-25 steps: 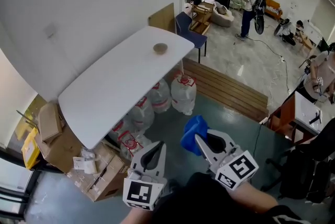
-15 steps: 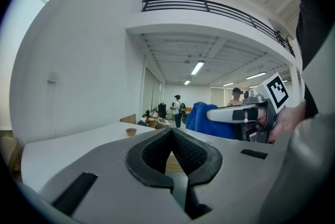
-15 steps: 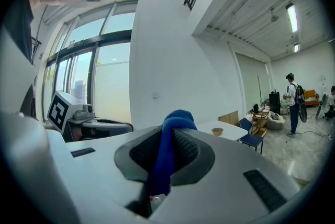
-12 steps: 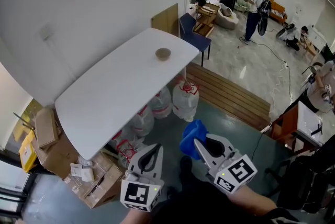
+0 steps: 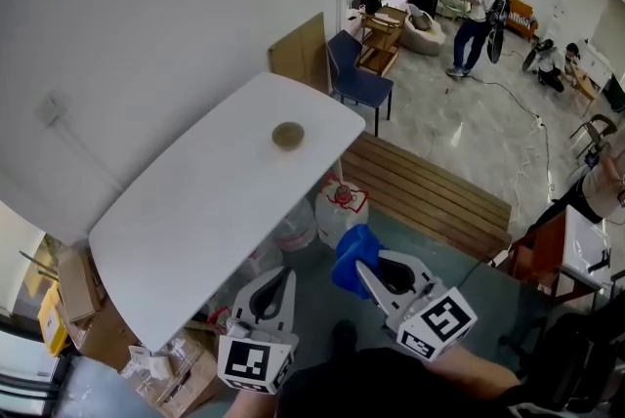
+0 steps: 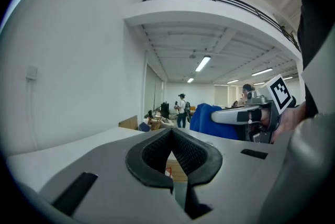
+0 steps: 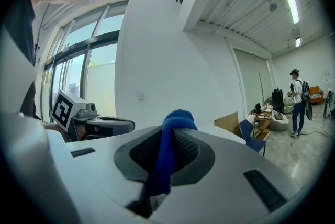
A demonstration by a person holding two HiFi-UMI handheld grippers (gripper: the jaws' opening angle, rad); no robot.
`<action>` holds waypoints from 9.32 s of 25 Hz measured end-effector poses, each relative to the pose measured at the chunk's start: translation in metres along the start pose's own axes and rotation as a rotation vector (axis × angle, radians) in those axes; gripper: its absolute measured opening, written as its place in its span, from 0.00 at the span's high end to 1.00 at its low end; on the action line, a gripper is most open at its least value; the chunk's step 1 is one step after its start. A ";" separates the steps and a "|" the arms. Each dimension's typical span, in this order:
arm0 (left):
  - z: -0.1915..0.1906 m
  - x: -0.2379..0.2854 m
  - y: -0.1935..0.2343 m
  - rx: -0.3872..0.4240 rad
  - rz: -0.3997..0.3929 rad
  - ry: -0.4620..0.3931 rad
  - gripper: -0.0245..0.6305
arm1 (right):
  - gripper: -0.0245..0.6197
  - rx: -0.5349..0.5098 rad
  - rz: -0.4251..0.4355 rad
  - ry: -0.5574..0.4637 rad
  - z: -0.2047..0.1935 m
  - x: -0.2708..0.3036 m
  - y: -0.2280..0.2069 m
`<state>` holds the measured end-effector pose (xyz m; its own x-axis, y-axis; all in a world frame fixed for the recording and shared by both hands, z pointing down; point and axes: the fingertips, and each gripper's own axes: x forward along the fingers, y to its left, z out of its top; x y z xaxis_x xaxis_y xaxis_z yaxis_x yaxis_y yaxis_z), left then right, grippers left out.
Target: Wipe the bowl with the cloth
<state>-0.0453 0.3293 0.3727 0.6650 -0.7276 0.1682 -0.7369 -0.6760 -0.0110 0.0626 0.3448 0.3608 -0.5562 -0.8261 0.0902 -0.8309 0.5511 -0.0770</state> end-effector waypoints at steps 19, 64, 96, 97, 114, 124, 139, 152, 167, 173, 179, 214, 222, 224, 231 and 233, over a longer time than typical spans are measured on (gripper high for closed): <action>0.015 0.162 0.092 -0.031 -0.012 0.018 0.95 | 0.91 0.029 0.029 0.009 0.015 0.136 -0.131; -0.085 0.398 0.292 -0.158 -0.063 0.374 0.81 | 0.91 0.093 0.168 0.258 -0.044 0.418 -0.272; -0.246 0.441 0.316 -0.373 -0.154 0.787 0.93 | 0.91 0.173 0.228 0.486 -0.149 0.425 -0.244; -0.244 0.440 0.317 -0.368 -0.150 0.789 0.93 | 0.91 0.172 0.234 0.487 -0.148 0.424 -0.241; -0.125 0.438 0.324 -0.207 -0.031 0.567 0.93 | 0.91 0.125 0.277 0.442 -0.112 0.441 -0.225; -0.069 0.426 0.326 -0.153 0.004 0.449 0.91 | 0.91 0.057 0.235 0.473 -0.096 0.456 -0.229; -0.075 0.395 0.322 -0.077 -0.005 0.477 0.91 | 0.91 0.057 0.135 0.363 -0.056 0.457 -0.252; -0.051 0.382 0.336 -0.031 0.079 0.414 0.93 | 0.91 -0.034 0.217 0.373 -0.042 0.473 -0.201; -0.068 0.372 0.343 -0.189 0.078 0.419 0.94 | 0.91 -0.121 0.277 0.036 0.059 0.448 -0.184; -0.066 0.372 0.346 -0.241 0.081 0.402 0.94 | 0.91 -0.100 0.328 0.133 0.039 0.449 -0.174; -0.059 0.371 0.357 -0.273 0.107 0.374 0.94 | 0.91 -0.070 0.277 0.383 -0.036 0.441 -0.195; -0.030 0.376 0.348 -0.068 0.169 0.325 0.92 | 0.91 -0.303 0.361 0.526 -0.074 0.460 -0.164; -0.034 0.359 0.370 -0.104 0.208 0.334 0.92 | 0.91 -0.316 0.295 0.521 -0.068 0.452 -0.195; -0.037 0.357 0.370 -0.107 0.208 0.336 0.92 | 0.91 -0.326 0.270 0.513 -0.065 0.450 -0.204; -0.038 0.359 0.356 -0.101 0.140 0.344 0.91 | 0.91 -0.354 0.175 0.421 -0.032 0.454 -0.236; -0.040 0.360 0.352 -0.095 0.122 0.356 0.91 | 0.91 -0.363 0.168 0.376 -0.018 0.457 -0.237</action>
<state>-0.0701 -0.1665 0.4688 0.4999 -0.7049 0.5032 -0.8273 -0.5606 0.0366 0.0050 -0.1607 0.4382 -0.5932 -0.6605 0.4601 -0.6445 0.7322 0.2203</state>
